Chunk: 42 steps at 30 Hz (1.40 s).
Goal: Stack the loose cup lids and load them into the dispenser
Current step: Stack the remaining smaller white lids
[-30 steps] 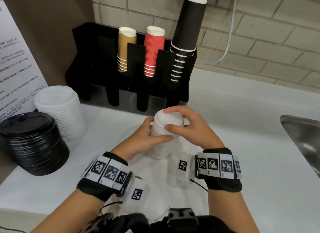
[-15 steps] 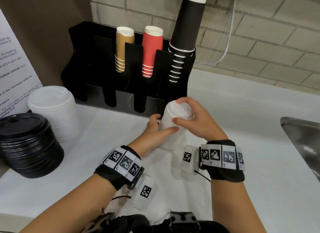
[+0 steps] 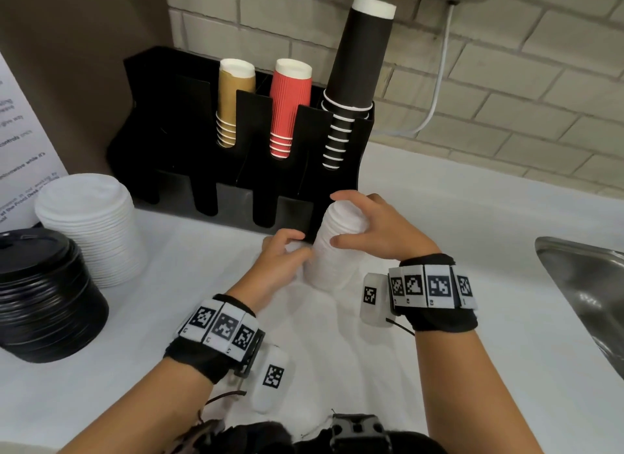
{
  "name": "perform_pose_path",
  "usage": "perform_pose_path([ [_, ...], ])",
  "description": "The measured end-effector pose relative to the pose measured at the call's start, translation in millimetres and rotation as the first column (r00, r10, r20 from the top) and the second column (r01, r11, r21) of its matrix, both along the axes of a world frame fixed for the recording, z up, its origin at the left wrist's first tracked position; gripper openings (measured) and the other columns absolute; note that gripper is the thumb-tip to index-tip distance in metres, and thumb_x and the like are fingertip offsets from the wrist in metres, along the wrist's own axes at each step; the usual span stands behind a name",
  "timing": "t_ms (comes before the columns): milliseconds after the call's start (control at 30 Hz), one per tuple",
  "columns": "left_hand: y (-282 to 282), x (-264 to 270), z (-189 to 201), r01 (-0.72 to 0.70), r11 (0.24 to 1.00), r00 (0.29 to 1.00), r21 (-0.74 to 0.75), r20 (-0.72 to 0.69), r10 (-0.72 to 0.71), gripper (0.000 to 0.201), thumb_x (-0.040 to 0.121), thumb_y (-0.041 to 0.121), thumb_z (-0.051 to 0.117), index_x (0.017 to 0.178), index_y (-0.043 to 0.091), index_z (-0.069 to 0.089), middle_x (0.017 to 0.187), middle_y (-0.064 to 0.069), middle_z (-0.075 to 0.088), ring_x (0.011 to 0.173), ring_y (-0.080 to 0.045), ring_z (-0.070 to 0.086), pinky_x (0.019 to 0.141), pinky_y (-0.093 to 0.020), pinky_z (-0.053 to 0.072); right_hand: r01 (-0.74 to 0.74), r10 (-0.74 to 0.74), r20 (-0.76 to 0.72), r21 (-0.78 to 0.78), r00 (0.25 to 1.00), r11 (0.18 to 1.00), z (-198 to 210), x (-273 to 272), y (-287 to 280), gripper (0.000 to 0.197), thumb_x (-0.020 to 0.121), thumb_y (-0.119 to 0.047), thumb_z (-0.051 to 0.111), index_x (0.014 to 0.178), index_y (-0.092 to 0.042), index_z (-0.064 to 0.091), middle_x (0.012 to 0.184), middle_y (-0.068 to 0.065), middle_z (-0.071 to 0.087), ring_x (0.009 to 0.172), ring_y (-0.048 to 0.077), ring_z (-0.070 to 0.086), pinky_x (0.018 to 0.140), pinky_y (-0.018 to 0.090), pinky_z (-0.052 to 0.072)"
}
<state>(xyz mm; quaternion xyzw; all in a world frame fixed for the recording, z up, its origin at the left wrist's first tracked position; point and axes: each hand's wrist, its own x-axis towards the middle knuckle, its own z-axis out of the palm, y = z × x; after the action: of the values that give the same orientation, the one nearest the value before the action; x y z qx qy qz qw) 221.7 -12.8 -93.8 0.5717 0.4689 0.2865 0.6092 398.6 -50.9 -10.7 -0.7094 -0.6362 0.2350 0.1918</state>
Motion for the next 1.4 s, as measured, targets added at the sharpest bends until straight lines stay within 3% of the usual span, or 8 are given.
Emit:
perform_pose_path([
  [300, 11.7, -53.9, 21.7, -0.084, 0.996, 0.994, 0.024, 0.077, 0.082, 0.025, 0.096, 0.023, 0.057, 0.121, 0.019, 0.059, 0.131, 0.002, 0.051, 0.112, -0.008, 0.050, 0.095, -0.032, 0.044, 0.051, -0.050, 0.034, -0.021, 0.998, 0.998, 0.9, -4.1, 7.1, 0.066, 0.079, -0.044, 0.074, 0.134, -0.043, 0.037, 0.117, 0.001, 0.042, 0.106, 0.021, 0.046, 0.081, 0.026, 0.036],
  [467, 15.7, -68.3, 27.7, -0.079, 0.996, 0.990, 0.029, 0.115, 0.075, 0.022, 0.097, 0.027, 0.056, 0.119, 0.024, 0.060, 0.123, 0.006, 0.056, 0.119, -0.009, 0.052, 0.102, -0.034, 0.044, 0.097, -0.106, 0.114, 0.087, 0.988, 0.991, 20.4, -11.7, 2.4, 0.067, 0.079, -0.046, 0.072, 0.136, -0.042, 0.036, 0.119, 0.000, 0.042, 0.116, 0.025, 0.045, 0.104, 0.046, 0.037],
  [567, 15.3, -72.4, 34.4, -0.039, 0.999, 0.970, 0.037, 0.243, 0.029, 0.026, 0.097, 0.040, 0.050, 0.121, 0.033, 0.057, 0.125, 0.005, 0.061, 0.118, -0.014, 0.058, 0.102, -0.038, 0.046, 0.006, 0.005, -0.047, 0.231, 0.999, 0.973, 35.5, -35.7, 0.4, 0.067, 0.079, -0.042, 0.074, 0.135, -0.042, 0.039, 0.126, -0.001, 0.046, 0.119, 0.017, 0.043, 0.098, 0.019, 0.036],
  [700, 20.7, -76.8, 41.5, 0.133, 0.989, 0.821, -0.067, 0.566, -0.072, 0.066, 0.082, 0.071, 0.041, 0.135, 0.034, 0.052, 0.132, -0.001, 0.063, 0.118, -0.022, 0.062, 0.093, -0.047, 0.054, -0.242, 0.302, -0.229, 0.256, 0.925, 0.936, 29.3, -98.3, 10.5, 0.066, 0.081, -0.032, 0.075, 0.138, -0.039, 0.041, 0.135, 0.002, 0.047, 0.128, 0.016, 0.040, 0.106, 0.026, 0.033],
  [800, 23.3, -84.8, 45.2, 0.180, 0.968, 0.712, -0.174, 0.702, -0.007, 0.057, 0.081, 0.070, 0.046, 0.115, 0.032, 0.070, 0.123, -0.004, 0.069, 0.116, -0.022, 0.064, 0.082, -0.044, 0.057, -0.284, 0.314, -0.193, 0.169, 0.930, 0.944, 10.2, -132.7, 23.0, 0.066, 0.084, -0.037, 0.071, 0.140, -0.045, 0.036, 0.134, -0.001, 0.044, 0.122, 0.022, 0.035, 0.100, 0.023, 0.030],
  [900, 27.7, -95.1, 41.0, 0.187, 0.958, 0.690, -0.219, 0.723, 0.031, 0.048, 0.089, 0.063, 0.043, 0.100, 0.032, 0.077, 0.111, -0.002, 0.073, 0.107, -0.018, 0.068, 0.079, -0.037, 0.058, -0.292, 0.311, -0.190, 0.122, 0.931, 0.949, 4.2, -141.3, 27.7, 0.067, 0.083, -0.037, 0.072, 0.137, -0.050, 0.036, 0.130, -0.002, 0.043, 0.122, 0.020, 0.034, 0.098, 0.027, 0.033],
  [1100, 33.1, -110.0, 36.1, 0.211, 0.938, 0.698, -0.276, 0.714, 0.053, 0.062, 0.089, 0.059, 0.047, 0.134, 0.017, 0.056, 0.128, -0.012, 0.065, 0.114, -0.028, 0.065, 0.079, -0.046, 0.057, -0.324, 0.342, -0.198, 0.121, 0.919, 0.938, 17.2, -141.1, 34.9, 0.067, 0.078, -0.018, 0.078, 0.136, -0.032, 0.049, 0.130, -0.005, 0.051, 0.117, 0.009, 0.051, 0.097, 0.028, 0.049],
  [1400, 41.7, -120.8, 34.5, 0.220, 0.928, 0.695, -0.300, 0.716, 0.067, 0.065, 0.086, 0.063, 0.044, 0.128, 0.018, 0.061, 0.126, -0.011, 0.067, 0.112, -0.027, 0.066, 0.087, -0.047, 0.057, -0.239, 0.281, -0.196, 0.213, 0.939, 0.947, 7.5, -160.4, 35.8, 0.065, 0.070, -0.024, 0.084, 0.128, -0.027, 0.056, 0.122, -0.009, 0.057, 0.110, 0.011, 0.057, 0.087, 0.037, 0.056],
])
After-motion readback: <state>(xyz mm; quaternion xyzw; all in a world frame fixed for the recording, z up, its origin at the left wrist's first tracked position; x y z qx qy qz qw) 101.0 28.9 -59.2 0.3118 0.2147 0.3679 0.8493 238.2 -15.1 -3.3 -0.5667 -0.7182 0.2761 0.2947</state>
